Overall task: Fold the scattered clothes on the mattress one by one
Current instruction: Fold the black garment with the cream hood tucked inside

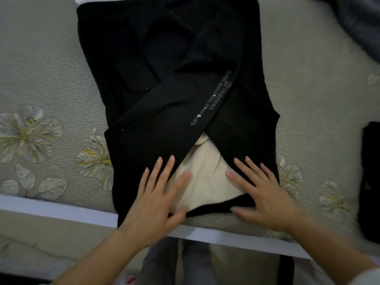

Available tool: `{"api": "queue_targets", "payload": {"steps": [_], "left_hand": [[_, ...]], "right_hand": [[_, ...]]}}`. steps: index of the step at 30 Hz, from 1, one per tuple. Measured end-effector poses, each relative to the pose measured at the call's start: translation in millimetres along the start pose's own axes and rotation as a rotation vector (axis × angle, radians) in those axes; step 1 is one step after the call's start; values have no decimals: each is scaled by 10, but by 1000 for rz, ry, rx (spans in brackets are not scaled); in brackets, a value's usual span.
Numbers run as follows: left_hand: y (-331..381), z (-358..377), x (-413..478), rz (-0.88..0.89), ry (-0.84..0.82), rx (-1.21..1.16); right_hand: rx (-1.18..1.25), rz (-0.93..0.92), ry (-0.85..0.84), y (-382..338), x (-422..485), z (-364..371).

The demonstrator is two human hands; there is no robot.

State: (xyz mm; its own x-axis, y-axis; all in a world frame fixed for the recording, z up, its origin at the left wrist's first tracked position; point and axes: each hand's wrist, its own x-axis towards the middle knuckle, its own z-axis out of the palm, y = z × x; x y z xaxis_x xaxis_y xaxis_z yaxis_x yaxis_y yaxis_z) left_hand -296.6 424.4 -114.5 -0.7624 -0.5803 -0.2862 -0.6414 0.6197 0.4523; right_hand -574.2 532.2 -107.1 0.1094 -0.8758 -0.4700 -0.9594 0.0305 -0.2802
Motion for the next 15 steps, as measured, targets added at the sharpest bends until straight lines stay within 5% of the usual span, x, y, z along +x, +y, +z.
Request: {"api": "queue_targets", "payload": {"steps": [5,11,15], "left_hand": [[138,199,-132,-16,-187,199],[354,187,31,-206,-89,168],[393,-81,84,-248,-210,189]], "right_hand": [[-193,-66,-74,60,-89,119],[-135,60,-27,-40,112,68],[-19,29,-58,-76,64,-262]]}}
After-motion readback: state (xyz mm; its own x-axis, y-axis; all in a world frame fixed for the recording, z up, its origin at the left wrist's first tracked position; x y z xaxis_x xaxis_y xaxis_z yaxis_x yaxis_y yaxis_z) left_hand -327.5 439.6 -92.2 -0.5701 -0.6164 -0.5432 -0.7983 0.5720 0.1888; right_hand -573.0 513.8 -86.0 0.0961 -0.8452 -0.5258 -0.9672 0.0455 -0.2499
